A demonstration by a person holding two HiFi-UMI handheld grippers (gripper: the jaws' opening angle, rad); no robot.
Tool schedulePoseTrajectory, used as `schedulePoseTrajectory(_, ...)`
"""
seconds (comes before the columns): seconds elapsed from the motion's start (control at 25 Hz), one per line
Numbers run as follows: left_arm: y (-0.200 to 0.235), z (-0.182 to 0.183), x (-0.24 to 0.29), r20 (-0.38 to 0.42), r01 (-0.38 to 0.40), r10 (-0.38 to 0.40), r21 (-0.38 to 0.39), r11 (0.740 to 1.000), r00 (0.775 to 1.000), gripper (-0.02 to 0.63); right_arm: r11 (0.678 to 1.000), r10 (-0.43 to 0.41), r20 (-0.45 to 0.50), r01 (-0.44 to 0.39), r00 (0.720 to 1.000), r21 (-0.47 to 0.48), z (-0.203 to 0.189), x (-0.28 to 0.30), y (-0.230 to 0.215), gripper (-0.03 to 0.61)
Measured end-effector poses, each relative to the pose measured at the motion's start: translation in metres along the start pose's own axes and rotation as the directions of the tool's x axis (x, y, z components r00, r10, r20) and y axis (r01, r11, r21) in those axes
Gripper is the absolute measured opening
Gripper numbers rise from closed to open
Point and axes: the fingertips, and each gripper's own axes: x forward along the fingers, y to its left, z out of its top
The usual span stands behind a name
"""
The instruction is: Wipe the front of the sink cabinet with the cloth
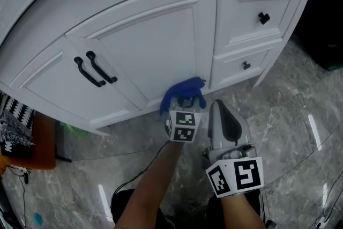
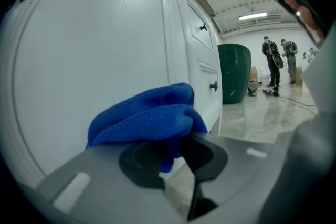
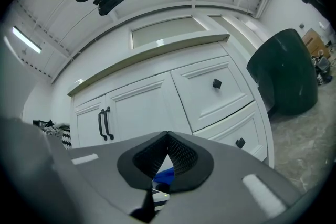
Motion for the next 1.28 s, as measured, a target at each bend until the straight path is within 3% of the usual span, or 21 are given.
schedulePoseTrajectory(0.28,-0.01,0.029,0.001,0.071,0.055,-0.055,0.0,0.998,0.996,0.081,0.999,-0.03,0.037,0.031,0.999,-0.02,0.009,-0.002,-0.007,0.0)
schedulePoseTrajectory(0.84,-0.002,0.112,-0.028,0.265,0.106,-0.089,-0.053,0.993,0.96,0.077,0.996,-0.086,0.079,0.088,0.993,-0.028,0.011,-0.001,-0.014,0.0)
schedulePoseTrajectory(1.08,0.013,0.127,-0.046,0.307,0.103,-0.072,-0.086,0.991,0.949,0.075,0.997,-0.072,0.067,0.074,0.995,-0.035,0.006,0.003,-0.007,0.0)
schedulePoseTrajectory(1.28,0.034,0.122,-0.062,0.317,0.081,-0.056,-0.067,0.995,0.947,0.069,0.997,-0.064,0.06,0.066,0.996,-0.041,0.001,0.008,-0.003,0.0)
